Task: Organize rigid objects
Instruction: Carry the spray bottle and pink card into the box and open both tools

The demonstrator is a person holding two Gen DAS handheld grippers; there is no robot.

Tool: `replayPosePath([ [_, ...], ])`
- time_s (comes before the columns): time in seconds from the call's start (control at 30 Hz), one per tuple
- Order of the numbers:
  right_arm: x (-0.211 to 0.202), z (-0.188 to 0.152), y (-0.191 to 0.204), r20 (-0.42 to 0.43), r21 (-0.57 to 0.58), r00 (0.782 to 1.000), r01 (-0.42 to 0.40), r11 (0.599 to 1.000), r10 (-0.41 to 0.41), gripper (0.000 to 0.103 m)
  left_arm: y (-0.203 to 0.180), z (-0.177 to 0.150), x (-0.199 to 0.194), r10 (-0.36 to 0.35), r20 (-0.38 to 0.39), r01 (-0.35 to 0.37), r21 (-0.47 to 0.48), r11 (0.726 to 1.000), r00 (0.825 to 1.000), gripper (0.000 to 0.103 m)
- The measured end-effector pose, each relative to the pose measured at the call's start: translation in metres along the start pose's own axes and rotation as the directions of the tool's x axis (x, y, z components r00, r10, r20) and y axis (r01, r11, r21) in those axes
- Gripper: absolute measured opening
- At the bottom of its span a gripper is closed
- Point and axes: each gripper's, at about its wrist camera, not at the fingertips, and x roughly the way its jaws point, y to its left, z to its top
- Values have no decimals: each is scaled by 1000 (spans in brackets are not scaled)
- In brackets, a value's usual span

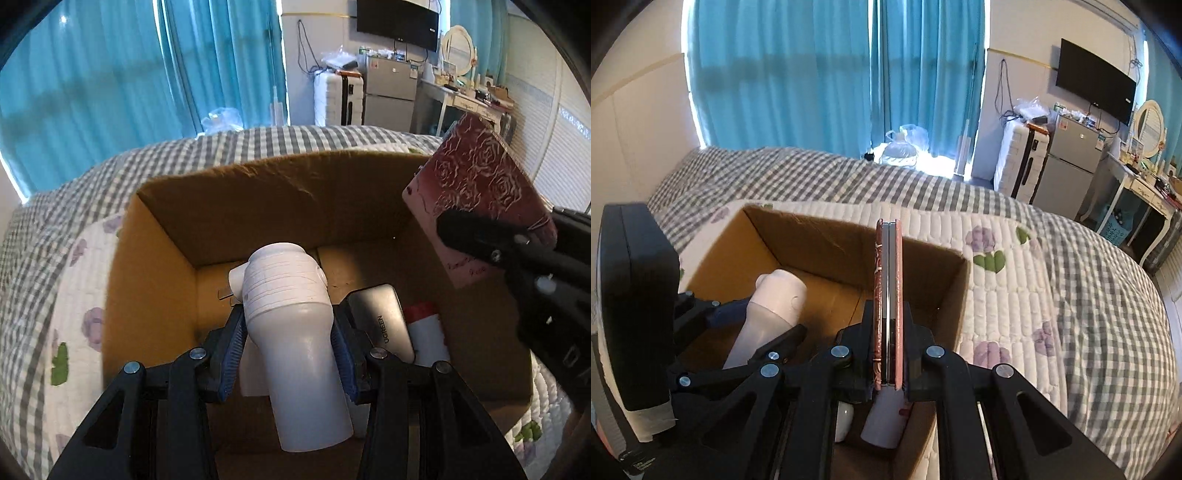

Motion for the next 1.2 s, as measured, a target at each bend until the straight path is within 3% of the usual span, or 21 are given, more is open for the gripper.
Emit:
replayPosePath([
  [0.13, 9, -3, 0, -13, 8, 1000, -7, 1000, 7, 9, 2, 0, -2, -32, -14, 32, -36, 999, 999, 52],
  [0.17, 8, -3, 0, -13, 9, 1000, -7, 1000, 7, 9, 3, 0, -5, -27, -13, 27, -37, 999, 1000, 66],
  [0.2, 6, -3, 0, -10, 7, 1000, -5, 1000, 6, 9, 3, 0, -8, -18, -9, 17, -39, 999, 1000, 74],
  [0.4, -16, 0, -6, 18, 47, 1000, 5, 999, -6, 9, 6, 7, -39, 10, 25, -9, -27, 1000, 1000, 74],
  [0.57, -23, 7, -5, 14, 42, 999, 42, 998, -42, 9, 22, 13, -69, 48, 99, -45, -33, 998, 994, 75],
  [0.8, 17, 5, -8, -62, 65, 996, 69, 995, -65, 10, 45, 18, -61, 88, 120, -82, -54, 995, 989, 75],
  [0.93, 30, -1, -12, -62, 80, 996, 71, 994, -66, 10, 55, 13, -58, 89, 137, -82, -55, 995, 987, 75],
  [0.97, 30, -1, -12, -48, 78, 997, 66, 995, -63, 12, 56, 12, -58, 89, 141, -81, -57, 995, 986, 75],
  [1.03, 23, 2, -12, -19, 67, 997, 74, 995, -73, 26, 58, 13, -60, 83, 143, -74, -67, 995, 986, 75],
  [1.07, 20, 2, -12, -9, 68, 997, 75, 995, -75, 41, 58, 13, -62, 80, 144, -70, -72, 995, 986, 75],
  [1.2, -8, 9, -9, 20, 78, 995, 94, 992, -96, 46, 58, 10, -88, 66, 154, -51, -95, 994, 986, 75],
])
